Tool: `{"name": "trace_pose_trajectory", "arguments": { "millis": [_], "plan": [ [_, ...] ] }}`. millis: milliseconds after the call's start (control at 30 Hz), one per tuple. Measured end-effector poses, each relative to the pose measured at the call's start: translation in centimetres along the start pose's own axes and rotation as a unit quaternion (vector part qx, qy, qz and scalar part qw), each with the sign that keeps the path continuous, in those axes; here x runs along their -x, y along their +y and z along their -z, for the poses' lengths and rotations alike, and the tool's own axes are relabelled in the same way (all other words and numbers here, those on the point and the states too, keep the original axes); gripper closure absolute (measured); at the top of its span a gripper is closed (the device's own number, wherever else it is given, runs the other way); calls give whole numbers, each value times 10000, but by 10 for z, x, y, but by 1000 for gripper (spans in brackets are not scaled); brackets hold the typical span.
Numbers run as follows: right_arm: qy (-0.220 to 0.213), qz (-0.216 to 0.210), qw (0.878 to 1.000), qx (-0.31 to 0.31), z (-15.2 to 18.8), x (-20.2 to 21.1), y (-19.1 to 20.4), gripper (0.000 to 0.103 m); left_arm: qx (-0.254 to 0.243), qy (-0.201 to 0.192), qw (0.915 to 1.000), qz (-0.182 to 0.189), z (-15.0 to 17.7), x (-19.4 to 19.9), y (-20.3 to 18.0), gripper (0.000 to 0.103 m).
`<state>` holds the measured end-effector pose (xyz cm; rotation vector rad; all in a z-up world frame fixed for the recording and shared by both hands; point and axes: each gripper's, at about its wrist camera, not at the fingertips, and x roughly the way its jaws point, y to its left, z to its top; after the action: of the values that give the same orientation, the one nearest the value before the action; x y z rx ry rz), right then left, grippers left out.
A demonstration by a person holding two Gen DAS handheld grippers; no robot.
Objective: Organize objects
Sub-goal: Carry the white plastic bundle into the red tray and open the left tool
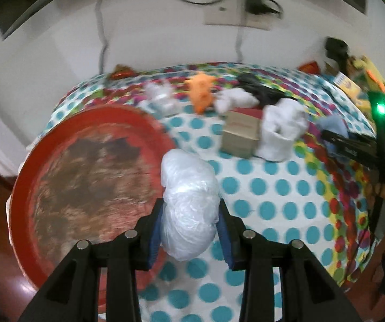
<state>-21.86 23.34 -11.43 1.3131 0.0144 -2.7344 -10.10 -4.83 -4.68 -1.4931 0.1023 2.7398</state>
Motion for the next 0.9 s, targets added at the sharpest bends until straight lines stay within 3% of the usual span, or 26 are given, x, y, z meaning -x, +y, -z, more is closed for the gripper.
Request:
{"name": "trace_pose_trajectory", "arguments": {
  "millis": [467,767,900],
  "plan": [
    [29,193,9998,33,0,-1,13,62,552,137,9951,-808,15,-16,96,66],
    [28,262,9996,-41,0,-1,18,62,1454,425,9843,-908,24,-30,182,66],
    [25,304,9995,-110,0,0,19,62,1624,550,9798,-1026,30,-35,206,66]
  ]
}}
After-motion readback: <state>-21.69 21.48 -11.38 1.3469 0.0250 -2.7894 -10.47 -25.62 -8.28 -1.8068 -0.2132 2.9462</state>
